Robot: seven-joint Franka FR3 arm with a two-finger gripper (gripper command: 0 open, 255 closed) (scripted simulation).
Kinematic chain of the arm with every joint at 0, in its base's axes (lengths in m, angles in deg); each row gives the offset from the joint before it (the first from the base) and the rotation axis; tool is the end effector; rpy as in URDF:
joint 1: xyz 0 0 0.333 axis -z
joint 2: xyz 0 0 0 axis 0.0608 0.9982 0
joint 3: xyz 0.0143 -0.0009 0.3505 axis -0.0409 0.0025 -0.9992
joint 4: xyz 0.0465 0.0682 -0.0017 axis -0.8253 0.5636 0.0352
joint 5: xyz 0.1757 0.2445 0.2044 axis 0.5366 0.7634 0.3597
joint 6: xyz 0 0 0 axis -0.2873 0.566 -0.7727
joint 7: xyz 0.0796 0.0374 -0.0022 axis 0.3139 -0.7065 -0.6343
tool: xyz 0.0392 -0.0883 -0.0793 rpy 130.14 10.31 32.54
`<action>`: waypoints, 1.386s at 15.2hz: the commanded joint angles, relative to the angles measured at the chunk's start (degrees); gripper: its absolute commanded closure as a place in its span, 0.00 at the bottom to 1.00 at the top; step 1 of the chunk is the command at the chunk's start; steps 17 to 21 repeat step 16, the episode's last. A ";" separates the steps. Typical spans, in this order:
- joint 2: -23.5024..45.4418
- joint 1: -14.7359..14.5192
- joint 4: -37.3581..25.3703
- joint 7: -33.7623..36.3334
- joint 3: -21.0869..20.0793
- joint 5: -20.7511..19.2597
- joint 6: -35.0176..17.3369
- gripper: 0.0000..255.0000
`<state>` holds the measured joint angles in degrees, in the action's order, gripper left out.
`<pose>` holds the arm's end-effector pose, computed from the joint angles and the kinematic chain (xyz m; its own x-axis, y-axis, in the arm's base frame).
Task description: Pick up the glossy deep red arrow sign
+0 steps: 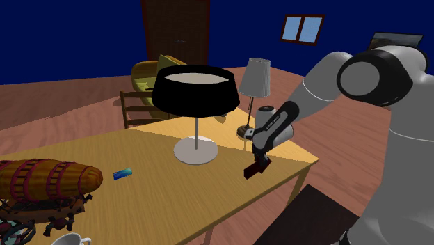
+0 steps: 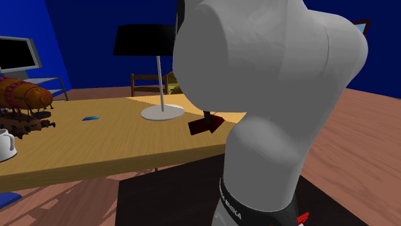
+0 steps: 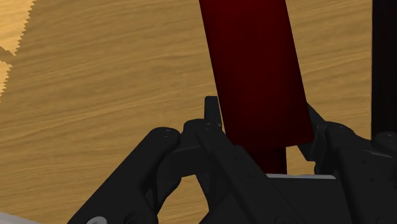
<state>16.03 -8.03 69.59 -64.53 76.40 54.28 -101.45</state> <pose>0.4850 -0.1098 0.2314 0.3792 0.9175 -0.1199 0.9249 -0.3798 0.0188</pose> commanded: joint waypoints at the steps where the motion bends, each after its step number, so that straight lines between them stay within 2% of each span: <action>1: -1.19 -0.24 0.23 0.19 0.32 -0.43 1.00 1.00; 14: -10.99 -1.61 -0.02 1.76 2.02 -3.96 10.76 1.00; 21: -11.09 -1.61 -0.03 1.77 2.02 -4.00 10.88 1.00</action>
